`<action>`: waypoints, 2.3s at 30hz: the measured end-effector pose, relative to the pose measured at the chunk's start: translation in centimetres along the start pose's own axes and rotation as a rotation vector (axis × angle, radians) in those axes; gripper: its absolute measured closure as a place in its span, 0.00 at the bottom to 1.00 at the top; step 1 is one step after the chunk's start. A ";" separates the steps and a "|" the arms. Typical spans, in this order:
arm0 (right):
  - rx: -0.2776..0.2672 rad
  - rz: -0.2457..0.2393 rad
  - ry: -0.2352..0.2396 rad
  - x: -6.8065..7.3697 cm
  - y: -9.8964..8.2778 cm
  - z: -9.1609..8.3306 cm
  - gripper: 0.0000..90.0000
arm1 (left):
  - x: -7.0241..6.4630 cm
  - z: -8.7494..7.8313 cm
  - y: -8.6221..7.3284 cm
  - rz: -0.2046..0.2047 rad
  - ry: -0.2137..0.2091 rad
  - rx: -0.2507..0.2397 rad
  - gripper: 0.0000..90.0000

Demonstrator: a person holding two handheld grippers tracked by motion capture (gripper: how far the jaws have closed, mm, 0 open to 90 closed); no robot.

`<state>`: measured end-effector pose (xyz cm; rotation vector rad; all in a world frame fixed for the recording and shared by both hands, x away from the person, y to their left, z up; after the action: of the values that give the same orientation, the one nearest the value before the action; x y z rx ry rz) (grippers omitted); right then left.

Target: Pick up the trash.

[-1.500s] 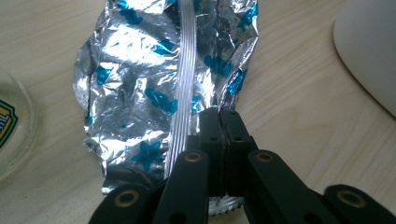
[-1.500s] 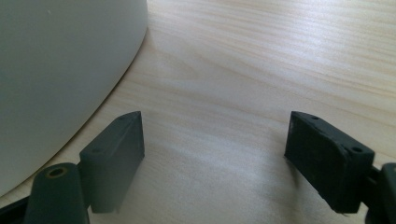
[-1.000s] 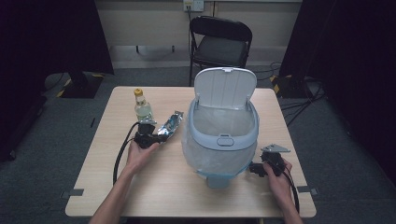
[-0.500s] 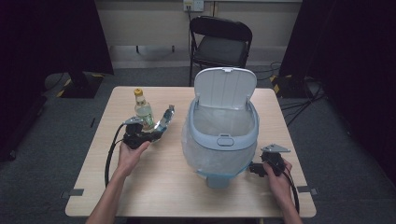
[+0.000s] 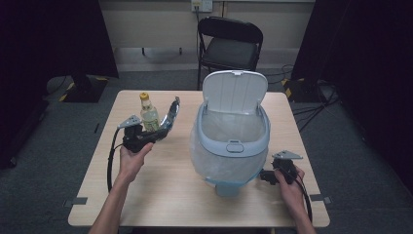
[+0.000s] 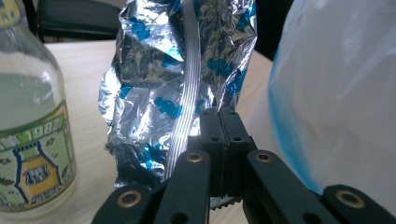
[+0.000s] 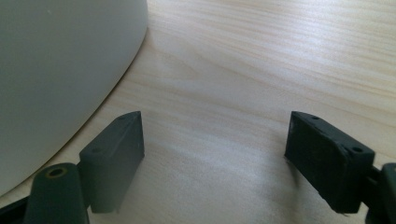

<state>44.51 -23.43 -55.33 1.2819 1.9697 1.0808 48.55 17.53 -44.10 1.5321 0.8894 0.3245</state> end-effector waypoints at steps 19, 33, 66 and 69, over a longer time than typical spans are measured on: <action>0.000 0.000 0.000 0.0 0.0 0.0 0.21 | -3.0 -3.7 5.5 0.043 -0.037 -0.162 0.99; 0.000 0.000 0.000 0.0 0.0 0.0 0.21 | -6.1 -5.9 8.7 0.115 -0.089 -0.279 0.99; 0.001 0.002 0.000 0.0 0.0 0.0 0.21 | -14.0 -6.0 15.2 0.201 -0.238 -0.403 0.99; 0.002 0.004 0.001 0.0 0.0 0.0 0.21 | -14.8 -5.5 15.2 0.206 -0.258 -0.396 0.99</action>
<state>44.47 -23.40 -55.34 1.2874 1.9703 1.0812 40.24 12.35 -24.45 1.2602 0.4332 0.4142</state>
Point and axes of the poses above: each handheld gripper's, and its own axes: z roughly forward along the jaws, y roughly out of its top, x roughly to its left, the point moved 8 cm from there along z, roughly forward along the jaws, and after that the axes turned 10 degrees about -x, right-handed, at the moved point
